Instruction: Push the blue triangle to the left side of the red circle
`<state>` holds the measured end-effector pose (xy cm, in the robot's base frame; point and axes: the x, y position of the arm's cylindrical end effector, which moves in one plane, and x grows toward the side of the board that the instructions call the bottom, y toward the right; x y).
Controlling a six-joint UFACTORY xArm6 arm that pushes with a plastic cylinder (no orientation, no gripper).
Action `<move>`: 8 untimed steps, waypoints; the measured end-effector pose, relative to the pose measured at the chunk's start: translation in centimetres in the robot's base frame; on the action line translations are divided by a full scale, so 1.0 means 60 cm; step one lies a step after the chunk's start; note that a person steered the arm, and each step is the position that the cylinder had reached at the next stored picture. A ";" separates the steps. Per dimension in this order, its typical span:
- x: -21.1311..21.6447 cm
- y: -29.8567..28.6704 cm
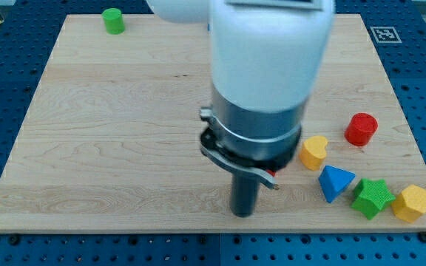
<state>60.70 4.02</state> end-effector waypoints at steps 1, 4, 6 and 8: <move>0.000 0.070; 0.008 0.169; 0.000 0.178; -0.048 0.177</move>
<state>57.81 14.63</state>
